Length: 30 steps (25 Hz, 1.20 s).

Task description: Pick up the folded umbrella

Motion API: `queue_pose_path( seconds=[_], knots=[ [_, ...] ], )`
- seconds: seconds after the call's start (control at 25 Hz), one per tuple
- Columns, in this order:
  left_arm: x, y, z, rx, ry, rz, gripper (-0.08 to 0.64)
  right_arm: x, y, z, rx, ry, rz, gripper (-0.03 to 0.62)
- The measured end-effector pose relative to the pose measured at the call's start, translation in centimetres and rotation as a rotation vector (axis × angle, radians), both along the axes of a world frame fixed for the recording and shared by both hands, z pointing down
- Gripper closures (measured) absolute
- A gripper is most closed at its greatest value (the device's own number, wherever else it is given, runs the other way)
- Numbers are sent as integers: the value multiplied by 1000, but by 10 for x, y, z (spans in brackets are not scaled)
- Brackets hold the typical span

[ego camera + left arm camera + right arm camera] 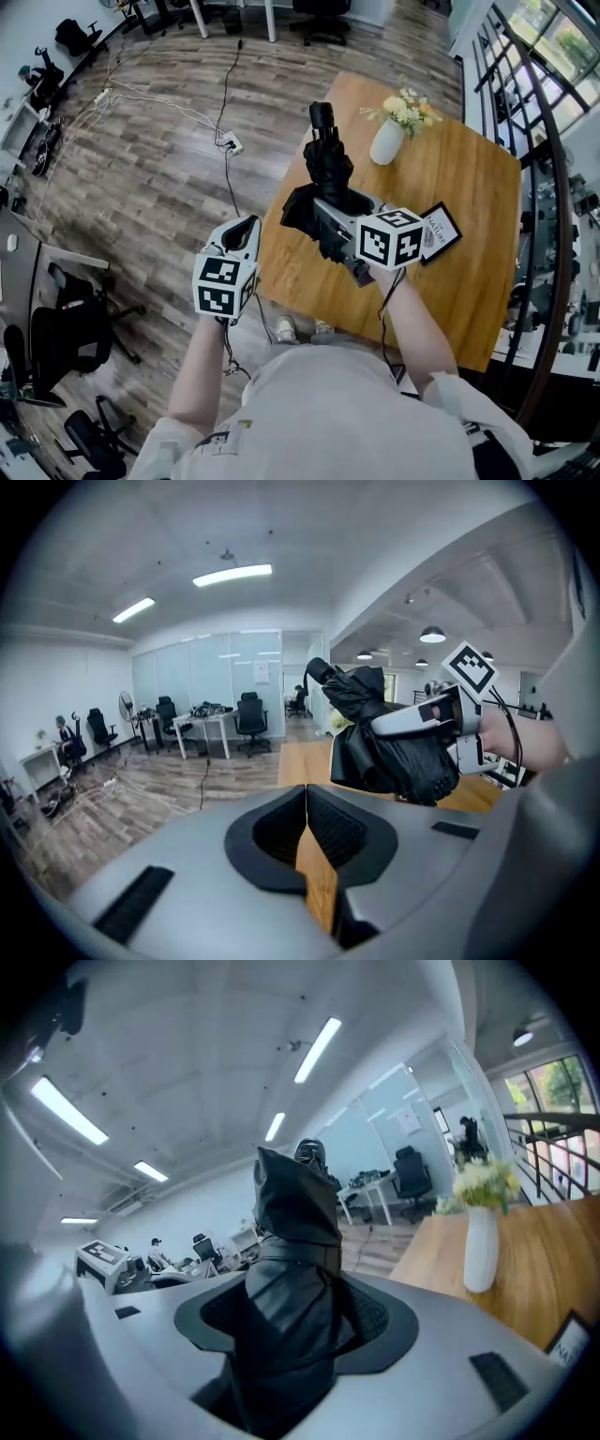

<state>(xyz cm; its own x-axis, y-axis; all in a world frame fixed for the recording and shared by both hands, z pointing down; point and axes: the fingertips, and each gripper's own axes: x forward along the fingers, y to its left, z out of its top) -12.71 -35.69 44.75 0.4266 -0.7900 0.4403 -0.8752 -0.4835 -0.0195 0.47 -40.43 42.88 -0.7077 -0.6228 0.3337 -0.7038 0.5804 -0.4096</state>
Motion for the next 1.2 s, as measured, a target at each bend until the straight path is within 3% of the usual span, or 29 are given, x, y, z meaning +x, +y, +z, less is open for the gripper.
queue_pose_path(
  seconds=[0.36,0.52,0.72,0.84,1.04,1.2],
  knots=[
    [-3,19,-162,366,33,-6,540,9,40,-161,380,-67,12,310],
    [-9,41,-211,511,19,-38,540,14,66,-201,499,-93,16,308],
    [-17,66,-244,632,-41,-82,540,24,91,-226,605,-102,58,308],
    [-15,80,-255,669,-30,-77,540,31,105,-232,642,-114,90,308],
    [-15,84,-243,605,5,-78,540,43,117,-231,708,-68,158,308],
    [-25,83,-226,594,21,-66,541,39,126,-221,724,-47,156,307]
  ],
)
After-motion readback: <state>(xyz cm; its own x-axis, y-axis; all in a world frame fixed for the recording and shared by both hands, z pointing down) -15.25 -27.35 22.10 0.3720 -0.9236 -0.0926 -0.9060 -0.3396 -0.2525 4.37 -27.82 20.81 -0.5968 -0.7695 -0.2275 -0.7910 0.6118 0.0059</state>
